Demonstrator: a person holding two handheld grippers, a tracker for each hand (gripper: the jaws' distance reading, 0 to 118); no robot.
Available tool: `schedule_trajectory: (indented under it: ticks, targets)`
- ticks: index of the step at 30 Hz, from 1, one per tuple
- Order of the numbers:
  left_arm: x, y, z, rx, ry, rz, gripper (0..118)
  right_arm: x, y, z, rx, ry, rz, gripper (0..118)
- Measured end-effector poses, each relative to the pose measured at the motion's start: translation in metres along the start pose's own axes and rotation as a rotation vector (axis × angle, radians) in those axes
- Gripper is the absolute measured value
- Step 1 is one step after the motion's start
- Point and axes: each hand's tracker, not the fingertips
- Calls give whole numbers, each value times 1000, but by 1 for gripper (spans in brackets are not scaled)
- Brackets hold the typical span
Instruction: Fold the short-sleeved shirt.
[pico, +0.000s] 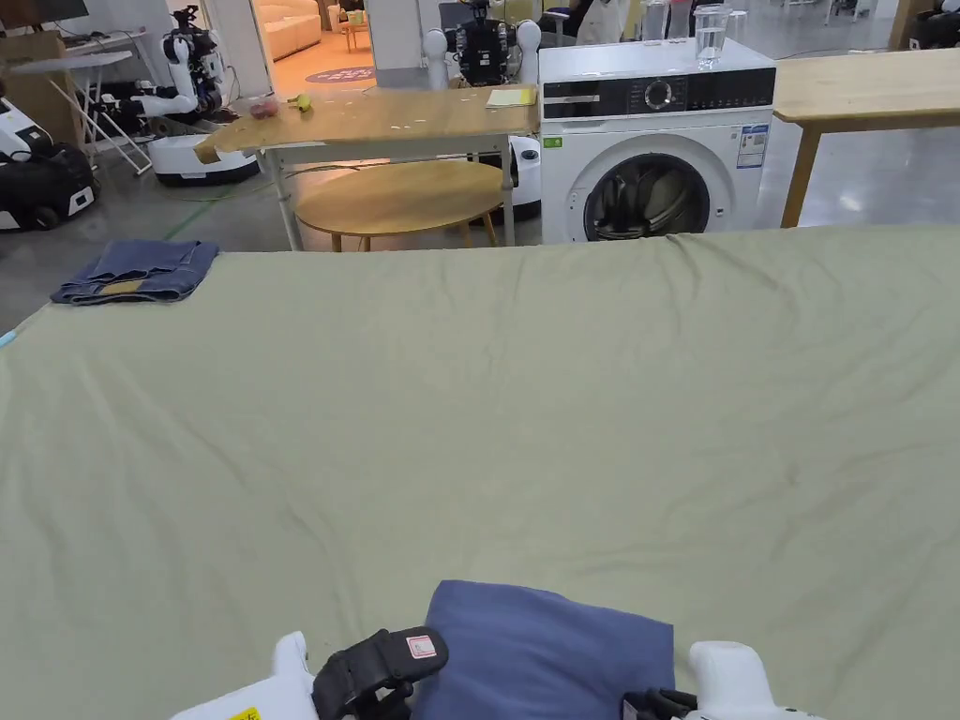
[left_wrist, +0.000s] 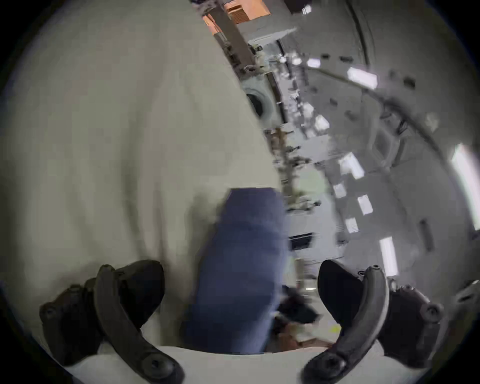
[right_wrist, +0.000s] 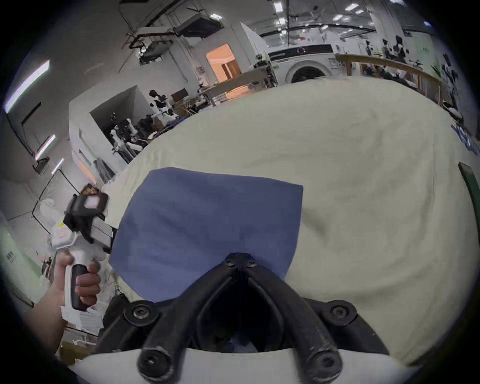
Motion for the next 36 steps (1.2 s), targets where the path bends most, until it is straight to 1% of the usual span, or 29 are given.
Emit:
schedule_trajectory:
  ticks: [1,2,3,4,5,6,8,9,10,12,13,16,19,23,26,28,30,33,34,35,36]
  targets:
    - [-4,-1,-10,-52,-118,71,116,-2,1,-1,0,-6,16,0]
    - [-9,-9,-27,-115,-186,169,116,-3,2,-2,-1,-10,28,0]
    - [-9,-15,-42,-167,-182,190,116,-4,2,-3,-1,-16,36,0]
    - [-1,-19,-49,-146,-73,51,115,-5,3,-4,-1,-20,41,0]
    - [9,-20,-52,-121,2,-56,111,-6,3,-4,0,-22,43,0]
    - [17,-24,-55,-124,30,-76,102,-7,3,-3,1,-23,43,0]
    - [21,-18,-50,-92,147,-34,35,-9,6,0,7,-34,44,0]
    - [22,-15,-44,-92,140,-17,32,-10,7,1,14,-31,47,0]
    - [21,-10,-34,-92,149,-23,32,-13,9,3,23,-20,50,0]
    - [31,-2,-16,-61,190,-123,32,-25,14,6,33,-25,74,0]
    - [34,6,-4,-40,218,-149,32,-31,16,4,37,-25,92,0]
    - [31,41,38,3,256,-171,32,-49,23,-1,41,-13,117,0]
    - [26,83,85,40,354,-230,32,-68,28,-12,42,-6,140,0]
    - [14,147,154,110,423,-206,32,-91,33,-29,35,10,161,0]
    - [11,197,202,145,528,-245,32,-106,38,-40,27,15,176,0]
    - [-1,228,231,138,524,-204,32,-114,40,-46,26,2,188,0]
    - [-17,250,246,119,538,-168,32,-119,44,-53,20,0,202,0]
    - [-31,258,245,80,561,-182,32,-126,48,-64,9,-14,220,0]
    - [-31,256,243,72,550,-188,35,-127,49,-67,7,-16,221,0]
    - [-28,255,243,71,553,-203,55,-128,50,-69,5,-17,219,0]
    - [-25,253,246,75,553,-247,82,-128,51,-72,3,-19,218,0]
